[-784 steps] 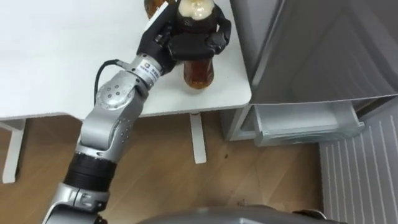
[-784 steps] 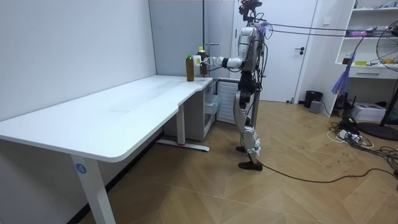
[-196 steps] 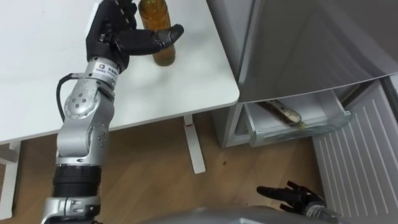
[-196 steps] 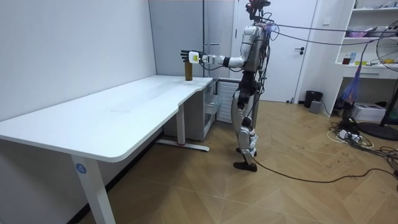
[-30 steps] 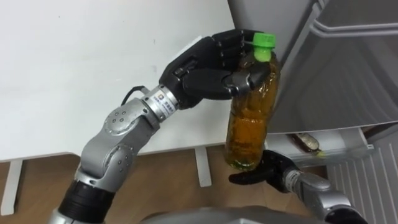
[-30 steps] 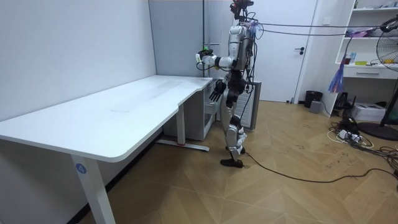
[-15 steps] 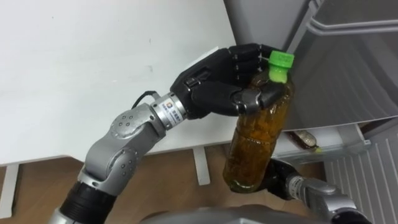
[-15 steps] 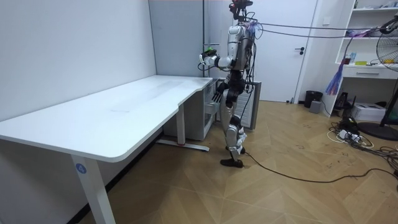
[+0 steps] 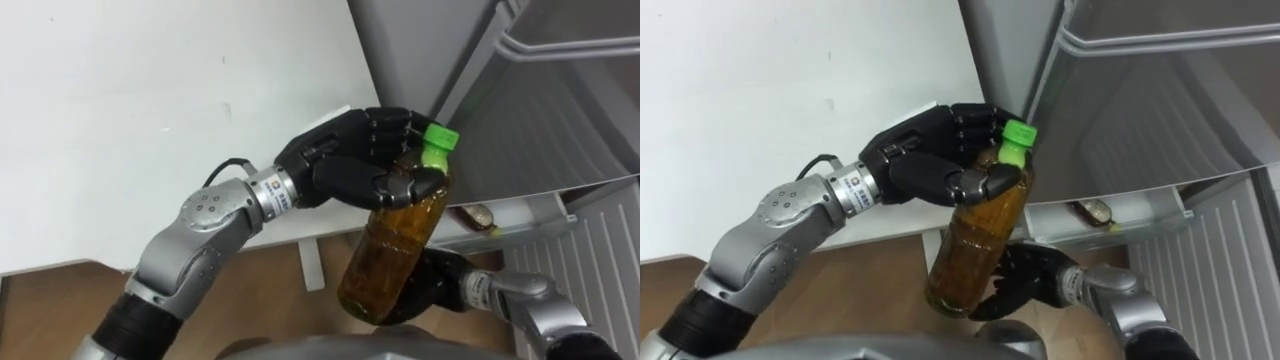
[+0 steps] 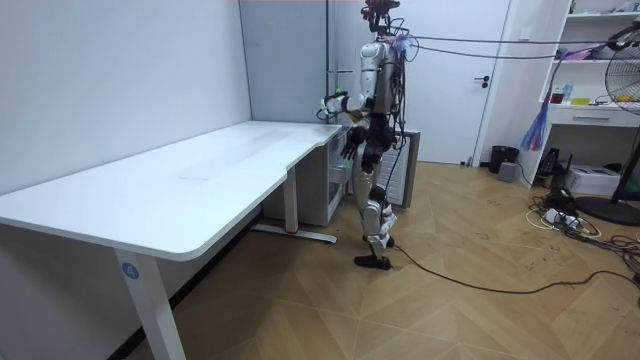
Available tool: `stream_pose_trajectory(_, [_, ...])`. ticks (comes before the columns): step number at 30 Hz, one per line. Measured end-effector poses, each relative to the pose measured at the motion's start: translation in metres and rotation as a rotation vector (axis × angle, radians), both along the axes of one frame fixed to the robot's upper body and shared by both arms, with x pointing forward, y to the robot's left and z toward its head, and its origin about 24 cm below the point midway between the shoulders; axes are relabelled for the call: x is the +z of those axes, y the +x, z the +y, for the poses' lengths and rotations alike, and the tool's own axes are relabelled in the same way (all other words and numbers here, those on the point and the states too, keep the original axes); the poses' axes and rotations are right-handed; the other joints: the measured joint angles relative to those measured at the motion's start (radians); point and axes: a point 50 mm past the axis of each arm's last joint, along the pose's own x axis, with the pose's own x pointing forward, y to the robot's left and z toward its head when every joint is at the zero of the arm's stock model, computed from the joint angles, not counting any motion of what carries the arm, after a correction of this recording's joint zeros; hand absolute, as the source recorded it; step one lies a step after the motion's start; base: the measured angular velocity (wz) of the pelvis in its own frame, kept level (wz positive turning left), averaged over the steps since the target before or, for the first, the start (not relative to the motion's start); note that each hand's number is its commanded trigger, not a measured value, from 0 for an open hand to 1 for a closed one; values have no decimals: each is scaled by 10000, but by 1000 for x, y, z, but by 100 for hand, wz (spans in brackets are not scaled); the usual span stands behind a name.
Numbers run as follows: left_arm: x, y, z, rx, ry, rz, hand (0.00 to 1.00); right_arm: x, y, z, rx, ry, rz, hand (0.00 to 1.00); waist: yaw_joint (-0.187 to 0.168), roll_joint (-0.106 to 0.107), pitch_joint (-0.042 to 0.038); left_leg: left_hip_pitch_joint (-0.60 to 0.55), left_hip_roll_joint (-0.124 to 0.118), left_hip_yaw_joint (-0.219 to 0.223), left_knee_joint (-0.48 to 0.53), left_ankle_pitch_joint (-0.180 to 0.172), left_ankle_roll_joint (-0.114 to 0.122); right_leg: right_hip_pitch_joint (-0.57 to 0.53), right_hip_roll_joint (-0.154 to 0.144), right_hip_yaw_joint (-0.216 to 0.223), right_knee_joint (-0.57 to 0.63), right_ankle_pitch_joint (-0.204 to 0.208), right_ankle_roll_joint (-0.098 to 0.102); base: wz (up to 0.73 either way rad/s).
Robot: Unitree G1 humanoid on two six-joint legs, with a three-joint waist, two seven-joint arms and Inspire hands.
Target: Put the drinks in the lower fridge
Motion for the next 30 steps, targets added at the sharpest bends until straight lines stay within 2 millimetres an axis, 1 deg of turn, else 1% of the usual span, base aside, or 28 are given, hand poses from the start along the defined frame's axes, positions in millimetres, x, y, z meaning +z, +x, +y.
stream_pose_trajectory(1, [-1,0,-1,-33,12,34,100,2,0,-1,120,62,-10,0,13,-4,-1,-21,5,-82,1,-48,12,-33,15,-10,15,-1,1,0])
stream_pose_trajectory(4, [-1,-1,-2,-85,26,-4,100,4,0,0,600,91,8,0,115,-25,1,-164,13,-104,27,-79,12,-233,23,-7,154,-1,2,0])
stream_pose_trajectory(10, [-3,-4,-4,-284,153,-109,100,9,1,7,1449,370,-73,0,116,-24,0,-293,16,-104,49,-78,13,-310,24,-16,179,0,1,0])
stream_pose_trajectory(15, [-2,-3,-4,-286,285,-346,100,11,3,8,1634,520,-81,0,115,-20,1,-412,30,-107,189,-91,15,-336,20,-36,182,0,0,0])
stream_pose_trajectory(19, [0,0,-8,-346,533,-573,100,12,3,9,1752,606,-49,0,136,6,6,-424,40,-117,216,-105,16,-322,21,-64,182,1,-1,1])
stream_pose_trajectory(24, [-1,2,-10,-464,1079,-951,100,12,1,11,2001,843,188,0,131,142,23,-338,50,-96,174,-134,23,-281,23,-52,223,4,-4,0])
stream_pose_trajectory(30, [-6,-2,-13,-855,1533,-1004,100,13,-4,18,2690,1186,508,0,149,140,27,-297,57,-90,180,-134,22,-241,32,-46,238,6,-8,0])
